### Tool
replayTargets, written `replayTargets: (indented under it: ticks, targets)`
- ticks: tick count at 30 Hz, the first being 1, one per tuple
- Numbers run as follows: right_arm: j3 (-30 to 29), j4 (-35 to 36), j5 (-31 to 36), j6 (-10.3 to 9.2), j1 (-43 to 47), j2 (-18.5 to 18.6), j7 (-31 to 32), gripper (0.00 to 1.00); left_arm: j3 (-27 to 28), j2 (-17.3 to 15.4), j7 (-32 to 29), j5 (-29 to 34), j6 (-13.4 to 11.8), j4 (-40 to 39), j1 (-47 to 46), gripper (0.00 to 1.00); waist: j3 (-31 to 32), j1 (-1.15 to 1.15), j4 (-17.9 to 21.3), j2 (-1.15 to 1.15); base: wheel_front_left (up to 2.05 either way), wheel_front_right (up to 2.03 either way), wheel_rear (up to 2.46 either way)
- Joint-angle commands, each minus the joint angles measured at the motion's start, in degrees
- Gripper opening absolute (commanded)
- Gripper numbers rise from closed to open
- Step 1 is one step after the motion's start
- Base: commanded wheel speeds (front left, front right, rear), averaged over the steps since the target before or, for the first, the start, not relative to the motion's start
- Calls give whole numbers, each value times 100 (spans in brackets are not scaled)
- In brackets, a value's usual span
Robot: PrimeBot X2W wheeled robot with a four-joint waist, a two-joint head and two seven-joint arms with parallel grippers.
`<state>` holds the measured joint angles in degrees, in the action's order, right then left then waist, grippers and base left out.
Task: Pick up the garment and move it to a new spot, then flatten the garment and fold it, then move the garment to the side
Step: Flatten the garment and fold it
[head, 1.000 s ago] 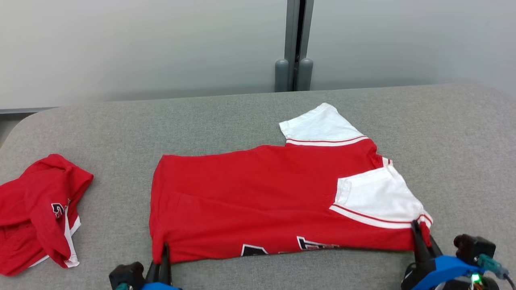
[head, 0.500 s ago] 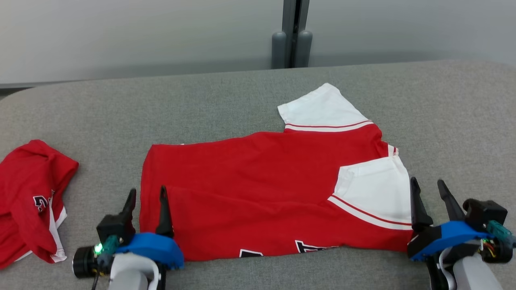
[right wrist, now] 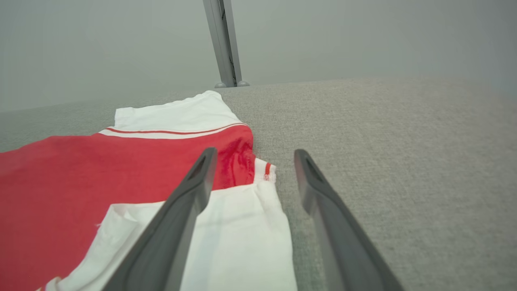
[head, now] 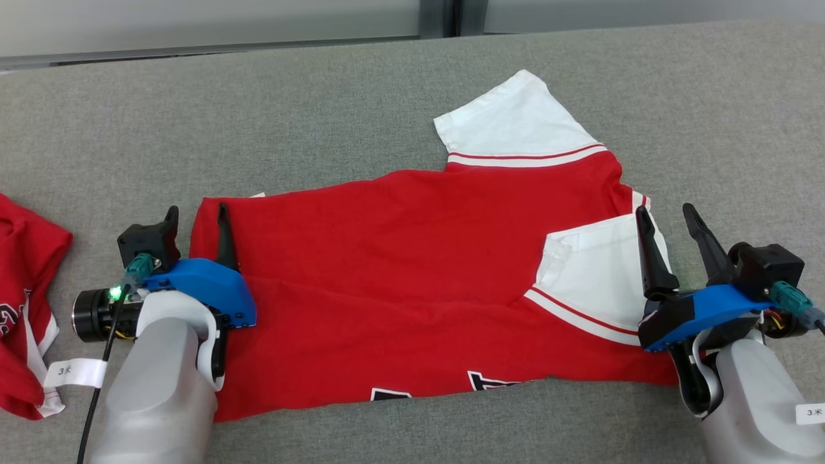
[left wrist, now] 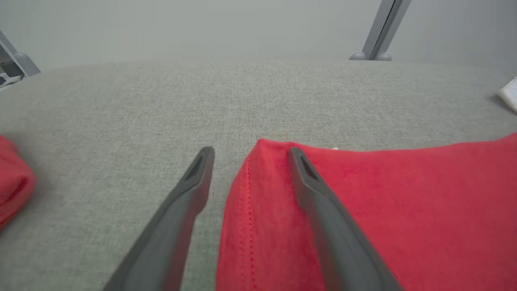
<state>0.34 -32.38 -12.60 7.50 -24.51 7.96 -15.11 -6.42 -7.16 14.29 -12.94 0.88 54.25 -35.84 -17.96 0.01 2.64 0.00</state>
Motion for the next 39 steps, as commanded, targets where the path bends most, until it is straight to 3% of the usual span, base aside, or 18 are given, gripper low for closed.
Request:
replayTargets:
  ticks: [1,8,9,10,12,18,32,39]
  targets:
    - [30,20,-24,-2,-104,60,-4,100,-15,-17,27,-6,-21,191,-164,100,-28,-1,10,0,0,0,0]
    - [231,-41,-66,-2,-343,195,-4,100,-124,46,47,-39,178,819,-435,100,-104,-1,-5,0,0,0,0]
    - [279,-77,-69,-2,-421,220,-4,100,-134,63,45,-46,177,874,-464,86,-119,-1,-18,0,0,0,0]
    - [327,-124,-72,-2,-505,261,-3,100,-143,76,50,-48,171,919,-494,49,-136,-1,-33,0,0,0,0]
    - [442,-339,-87,-2,-712,360,-3,100,-168,93,64,-39,142,980,-561,2,-170,-1,-72,0,0,0,0]
    - [776,-949,-176,-2,-1509,644,334,100,-261,152,86,15,151,960,-708,0,-307,-1,-239,0,0,0,0]
    - [1578,-2158,-836,-2,-3518,1371,1728,100,-674,411,96,99,179,-210,-872,0,-1034,-1,-1139,0,0,0,0]
    - [1850,-2590,-1034,-2,-4027,1668,2072,100,-1416,425,95,-510,120,-749,-931,0,-1356,-1,-1514,0,0,0,0]
